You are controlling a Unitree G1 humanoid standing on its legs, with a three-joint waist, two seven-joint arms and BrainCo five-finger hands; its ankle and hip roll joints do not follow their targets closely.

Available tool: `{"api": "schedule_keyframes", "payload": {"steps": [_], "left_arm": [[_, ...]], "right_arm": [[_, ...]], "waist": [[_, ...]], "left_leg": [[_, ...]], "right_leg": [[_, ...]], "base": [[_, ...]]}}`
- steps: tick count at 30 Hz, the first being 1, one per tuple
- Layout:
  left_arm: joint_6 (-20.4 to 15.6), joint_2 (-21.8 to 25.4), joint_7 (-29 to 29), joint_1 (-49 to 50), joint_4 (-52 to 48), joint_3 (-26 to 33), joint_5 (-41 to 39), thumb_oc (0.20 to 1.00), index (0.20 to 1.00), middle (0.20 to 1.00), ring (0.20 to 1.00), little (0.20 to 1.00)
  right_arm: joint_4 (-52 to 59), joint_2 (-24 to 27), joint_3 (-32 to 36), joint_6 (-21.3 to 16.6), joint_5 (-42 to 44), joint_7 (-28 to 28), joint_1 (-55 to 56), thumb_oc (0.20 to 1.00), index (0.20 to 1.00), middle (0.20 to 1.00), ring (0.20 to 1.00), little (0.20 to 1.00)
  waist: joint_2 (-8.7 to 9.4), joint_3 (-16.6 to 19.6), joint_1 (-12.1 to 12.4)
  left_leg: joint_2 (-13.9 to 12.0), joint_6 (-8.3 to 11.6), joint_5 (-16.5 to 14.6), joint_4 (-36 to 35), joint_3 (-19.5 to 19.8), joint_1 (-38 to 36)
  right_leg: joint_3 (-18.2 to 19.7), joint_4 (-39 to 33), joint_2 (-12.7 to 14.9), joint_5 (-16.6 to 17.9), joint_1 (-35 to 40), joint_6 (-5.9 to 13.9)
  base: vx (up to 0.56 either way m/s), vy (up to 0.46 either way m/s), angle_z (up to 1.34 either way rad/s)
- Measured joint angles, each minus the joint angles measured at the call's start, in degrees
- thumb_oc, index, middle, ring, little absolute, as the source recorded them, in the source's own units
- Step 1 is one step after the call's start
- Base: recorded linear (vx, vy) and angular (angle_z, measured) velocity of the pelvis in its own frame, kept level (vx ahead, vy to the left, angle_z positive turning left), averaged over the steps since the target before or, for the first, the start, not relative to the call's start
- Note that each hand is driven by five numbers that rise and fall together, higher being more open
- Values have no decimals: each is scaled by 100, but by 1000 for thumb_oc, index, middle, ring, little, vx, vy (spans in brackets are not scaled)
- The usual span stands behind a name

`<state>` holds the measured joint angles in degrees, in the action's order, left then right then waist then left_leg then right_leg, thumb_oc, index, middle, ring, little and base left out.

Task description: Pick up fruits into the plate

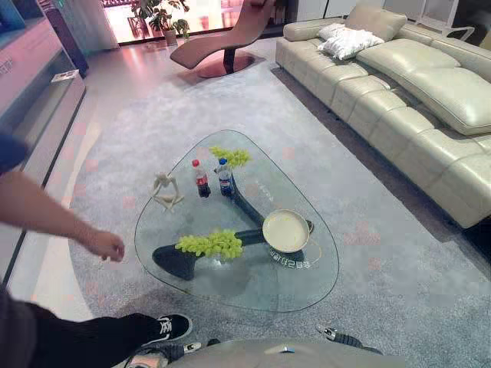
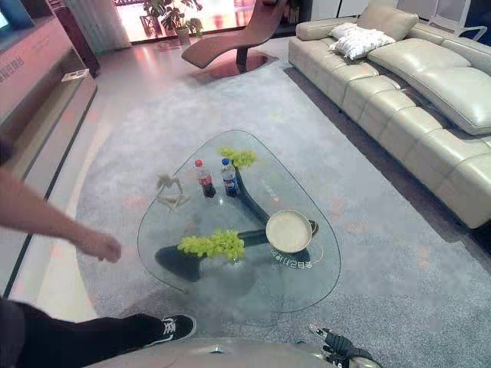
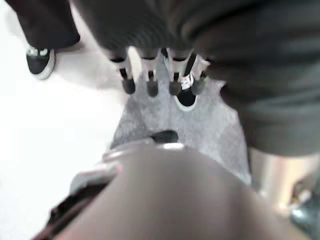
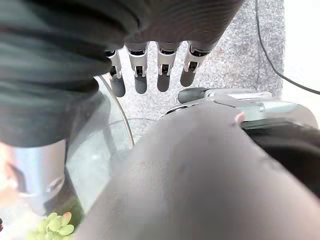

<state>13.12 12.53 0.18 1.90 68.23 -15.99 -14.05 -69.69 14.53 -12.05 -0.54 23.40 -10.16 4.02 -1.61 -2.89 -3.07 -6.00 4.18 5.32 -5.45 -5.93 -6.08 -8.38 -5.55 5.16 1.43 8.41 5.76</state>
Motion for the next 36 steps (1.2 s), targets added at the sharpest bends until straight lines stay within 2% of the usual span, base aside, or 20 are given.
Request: {"api": "schedule_keyframes", "payload": {"steps": [4,9,18,22,27,30,33,36], "left_arm": [[-51,34,-169,48,-106,-2,36,1000,1000,1000,1000,1000],[169,55,-282,69,-231,-1,16,1000,1000,1000,1000,1000],[165,69,-87,114,-346,-2,75,1000,1000,1000,1000,1000],[154,94,-61,121,-482,-67,406,1000,1000,1000,1000,1000],[154,186,-164,44,-651,-170,537,1000,1000,1000,1000,1000],[-97,206,-21,-185,-484,-231,727,1000,1000,1000,1000,1000],[-408,253,230,-420,-414,-235,912,1000,1000,1000,1000,1000],[-655,378,481,-680,-535,-350,1108,1000,1000,1000,1000,1000]], "right_arm": [[24,6,-1,57,14,-2,3,1000,1000,1000,1000,1000],[39,14,-1,171,13,-4,7,1000,1000,1000,1000,1000],[51,14,-2,196,15,-6,5,1000,1000,1000,1000,1000],[77,19,-13,265,13,42,-5,1000,1000,1000,1000,1000],[211,34,-36,332,2,112,-59,1000,1000,1000,1000,1000],[222,46,-182,265,4,91,-193,1000,1000,1000,1000,1000],[274,34,-239,179,22,18,-348,1000,1000,1000,1000,1000],[307,64,-237,180,104,-39,-549,1000,1000,1000,1000,1000]], "waist": [[12,7,9],[31,23,28],[51,0,38],[57,-19,43],[89,-242,45],[118,-459,33],[235,-679,32],[234,-856,33]], "left_leg": [[-1,5,-3,0,1,8],[0,26,-17,0,30,45],[1,3,-1,0,42,71],[0,37,-23,0,41,130],[-4,42,-6,1,42,256],[4,9,49,5,38,326],[-6,43,74,23,37,409],[-2,57,115,33,38,514]], "right_leg": [[-3,0,2,-1,-3,2],[-23,0,2,-1,-16,1],[-34,-1,-1,-2,-32,1],[-31,0,-2,-2,-103,4],[-29,2,-15,0,-229,2],[-19,27,-32,24,-314,16],[-11,29,-63,59,-403,-33],[-2,30,-65,76,-509,-51]], "base": [[-20,-17,-8],[9,-1,1],[22,-7,0],[19,-10,0],[-7,-34,-1],[20,-29,-1],[0,0,0],[-90,66,-1]]}}
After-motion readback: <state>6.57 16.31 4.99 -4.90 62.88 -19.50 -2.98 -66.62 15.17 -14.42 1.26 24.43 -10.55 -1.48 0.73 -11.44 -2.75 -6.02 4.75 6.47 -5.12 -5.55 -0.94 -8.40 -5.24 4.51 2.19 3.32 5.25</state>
